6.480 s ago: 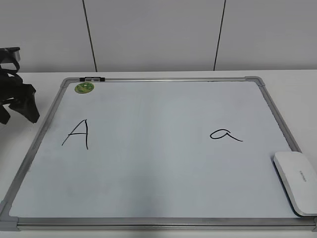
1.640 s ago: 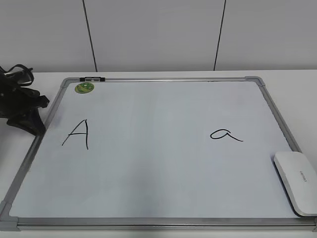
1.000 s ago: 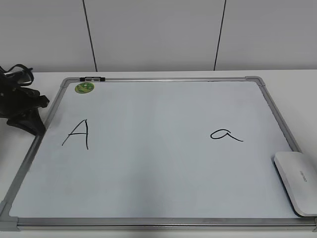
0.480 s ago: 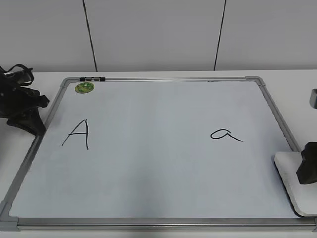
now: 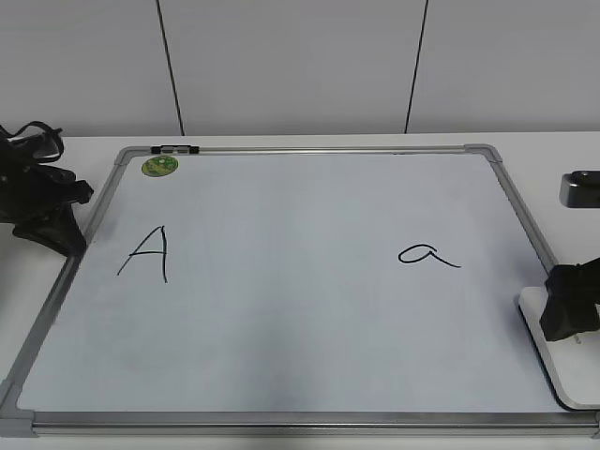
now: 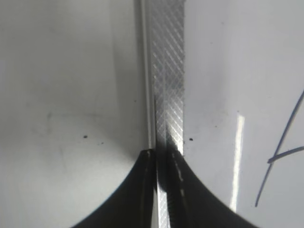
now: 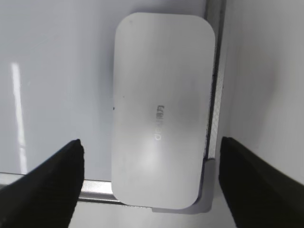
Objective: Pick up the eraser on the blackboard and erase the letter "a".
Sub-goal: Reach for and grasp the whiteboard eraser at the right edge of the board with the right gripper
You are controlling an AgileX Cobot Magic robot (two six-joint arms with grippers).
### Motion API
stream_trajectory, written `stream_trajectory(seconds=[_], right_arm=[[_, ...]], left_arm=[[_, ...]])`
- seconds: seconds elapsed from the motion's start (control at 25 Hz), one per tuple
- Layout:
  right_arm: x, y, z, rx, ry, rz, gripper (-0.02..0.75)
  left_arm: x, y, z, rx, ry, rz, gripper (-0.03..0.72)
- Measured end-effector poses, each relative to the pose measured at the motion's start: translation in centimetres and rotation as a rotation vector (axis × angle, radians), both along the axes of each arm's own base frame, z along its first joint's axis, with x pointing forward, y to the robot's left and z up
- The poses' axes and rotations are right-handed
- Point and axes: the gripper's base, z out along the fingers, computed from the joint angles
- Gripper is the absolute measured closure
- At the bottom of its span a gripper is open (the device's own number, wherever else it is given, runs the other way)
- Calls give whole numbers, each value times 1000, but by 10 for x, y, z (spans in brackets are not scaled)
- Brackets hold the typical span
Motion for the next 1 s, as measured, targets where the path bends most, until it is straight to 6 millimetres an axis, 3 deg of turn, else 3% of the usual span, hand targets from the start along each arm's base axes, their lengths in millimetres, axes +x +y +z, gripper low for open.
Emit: stream_trajectory(seconds=[0.64, 1.0], right_arm=[[18, 0, -37, -10, 81, -1, 75], [20, 0, -37, -15, 77, 2, 183]], left_arm=[[0, 0, 0, 0, 2, -1, 656], [0, 0, 0, 0, 2, -1, 656]])
